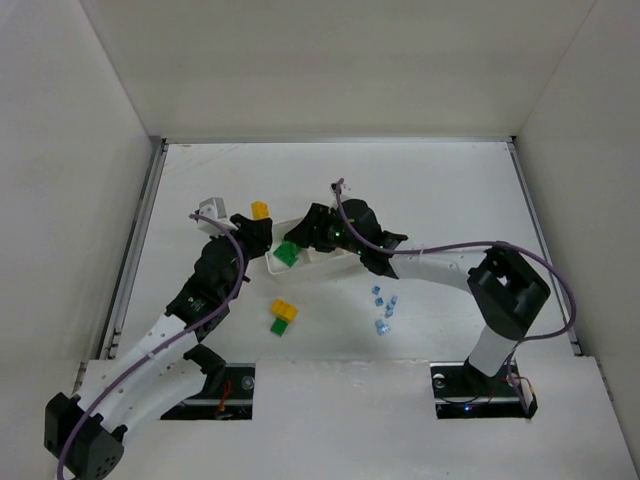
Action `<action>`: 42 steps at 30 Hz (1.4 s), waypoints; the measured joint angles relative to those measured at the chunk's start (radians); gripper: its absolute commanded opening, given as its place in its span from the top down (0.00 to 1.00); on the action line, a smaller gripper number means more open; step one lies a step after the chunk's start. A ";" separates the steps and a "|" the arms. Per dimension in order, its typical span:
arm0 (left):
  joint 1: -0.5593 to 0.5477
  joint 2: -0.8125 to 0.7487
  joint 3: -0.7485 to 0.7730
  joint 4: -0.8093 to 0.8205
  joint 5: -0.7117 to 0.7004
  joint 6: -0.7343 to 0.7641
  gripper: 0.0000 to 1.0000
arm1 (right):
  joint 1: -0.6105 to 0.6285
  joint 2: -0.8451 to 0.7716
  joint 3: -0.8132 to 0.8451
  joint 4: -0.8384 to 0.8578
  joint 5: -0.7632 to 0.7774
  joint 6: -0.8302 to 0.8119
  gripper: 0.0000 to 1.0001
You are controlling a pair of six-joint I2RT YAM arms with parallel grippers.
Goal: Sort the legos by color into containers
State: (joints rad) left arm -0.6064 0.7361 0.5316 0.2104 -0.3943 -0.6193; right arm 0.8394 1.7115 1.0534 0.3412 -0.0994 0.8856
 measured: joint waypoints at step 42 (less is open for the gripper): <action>-0.214 0.942 0.509 0.117 0.106 -0.037 0.49 | -0.299 -0.785 -0.606 0.003 0.155 -0.138 0.51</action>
State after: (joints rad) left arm -0.8200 1.6779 1.0409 0.3271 -0.2882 -0.6559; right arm 0.5400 0.9260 0.4473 0.3443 0.0559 0.7479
